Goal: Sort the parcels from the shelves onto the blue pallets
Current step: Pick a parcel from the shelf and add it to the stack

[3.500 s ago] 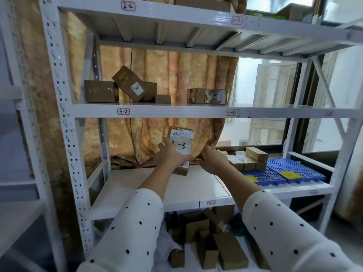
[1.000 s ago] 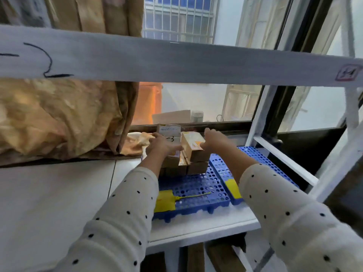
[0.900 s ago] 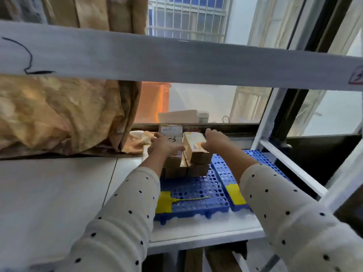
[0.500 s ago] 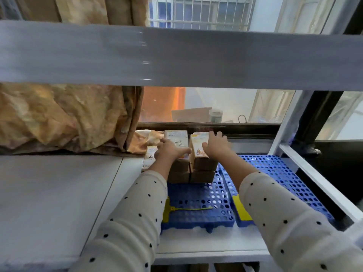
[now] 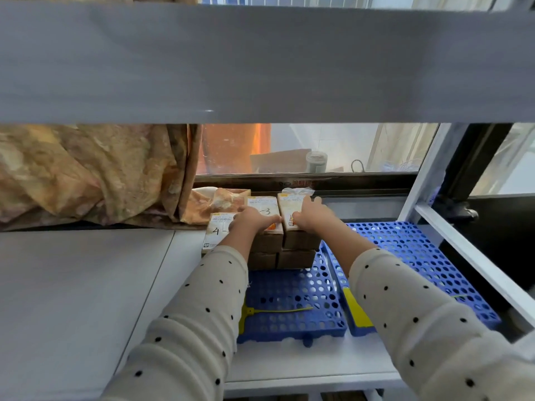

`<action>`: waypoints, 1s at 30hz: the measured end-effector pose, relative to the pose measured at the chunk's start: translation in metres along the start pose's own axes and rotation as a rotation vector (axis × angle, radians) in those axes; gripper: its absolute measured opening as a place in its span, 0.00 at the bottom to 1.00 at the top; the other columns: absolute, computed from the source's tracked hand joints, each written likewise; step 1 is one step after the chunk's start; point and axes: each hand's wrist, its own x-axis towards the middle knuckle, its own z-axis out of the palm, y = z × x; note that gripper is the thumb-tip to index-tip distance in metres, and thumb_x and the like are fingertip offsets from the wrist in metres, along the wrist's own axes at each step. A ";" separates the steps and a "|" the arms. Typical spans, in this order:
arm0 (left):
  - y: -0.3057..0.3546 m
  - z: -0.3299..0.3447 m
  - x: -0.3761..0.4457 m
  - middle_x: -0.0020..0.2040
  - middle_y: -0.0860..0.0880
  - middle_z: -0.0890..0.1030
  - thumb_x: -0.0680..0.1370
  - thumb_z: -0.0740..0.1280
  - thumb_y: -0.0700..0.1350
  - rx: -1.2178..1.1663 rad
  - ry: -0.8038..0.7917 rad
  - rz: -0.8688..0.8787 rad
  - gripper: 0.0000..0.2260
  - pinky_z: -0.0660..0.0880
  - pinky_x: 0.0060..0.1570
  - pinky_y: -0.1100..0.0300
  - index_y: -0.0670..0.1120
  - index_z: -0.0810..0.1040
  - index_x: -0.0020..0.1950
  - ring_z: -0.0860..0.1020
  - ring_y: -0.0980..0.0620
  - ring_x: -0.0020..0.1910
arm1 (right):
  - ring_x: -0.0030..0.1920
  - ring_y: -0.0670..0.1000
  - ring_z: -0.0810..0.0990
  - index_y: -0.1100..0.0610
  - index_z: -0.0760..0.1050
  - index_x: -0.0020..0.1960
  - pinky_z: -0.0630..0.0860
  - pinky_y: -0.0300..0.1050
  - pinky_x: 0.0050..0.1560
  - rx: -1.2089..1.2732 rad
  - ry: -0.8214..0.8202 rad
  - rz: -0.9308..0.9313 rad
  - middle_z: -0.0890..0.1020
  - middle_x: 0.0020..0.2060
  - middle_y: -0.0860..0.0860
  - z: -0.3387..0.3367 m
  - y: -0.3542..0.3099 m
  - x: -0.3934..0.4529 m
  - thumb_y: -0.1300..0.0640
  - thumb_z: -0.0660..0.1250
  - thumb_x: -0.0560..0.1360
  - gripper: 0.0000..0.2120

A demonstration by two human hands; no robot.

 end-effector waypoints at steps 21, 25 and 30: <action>-0.026 -0.028 -0.021 0.74 0.41 0.63 0.79 0.56 0.61 0.078 0.123 0.142 0.32 0.67 0.64 0.49 0.42 0.60 0.76 0.66 0.40 0.70 | 0.68 0.62 0.67 0.59 0.55 0.75 0.68 0.56 0.64 -0.202 0.086 -0.044 0.59 0.73 0.62 -0.015 -0.013 -0.051 0.47 0.54 0.81 0.28; -0.028 -0.039 -0.053 0.71 0.43 0.69 0.80 0.55 0.58 0.186 0.191 0.207 0.27 0.69 0.59 0.52 0.43 0.64 0.74 0.70 0.43 0.67 | 0.67 0.60 0.68 0.60 0.58 0.74 0.69 0.55 0.63 -0.216 0.143 -0.097 0.65 0.70 0.60 -0.029 -0.016 -0.078 0.48 0.55 0.80 0.26; -0.027 -0.054 -0.115 0.66 0.42 0.74 0.80 0.55 0.57 0.287 0.239 0.228 0.25 0.71 0.61 0.48 0.43 0.68 0.70 0.73 0.42 0.63 | 0.68 0.59 0.68 0.60 0.60 0.73 0.69 0.54 0.62 -0.257 0.211 -0.154 0.67 0.69 0.59 -0.048 -0.011 -0.131 0.48 0.56 0.81 0.25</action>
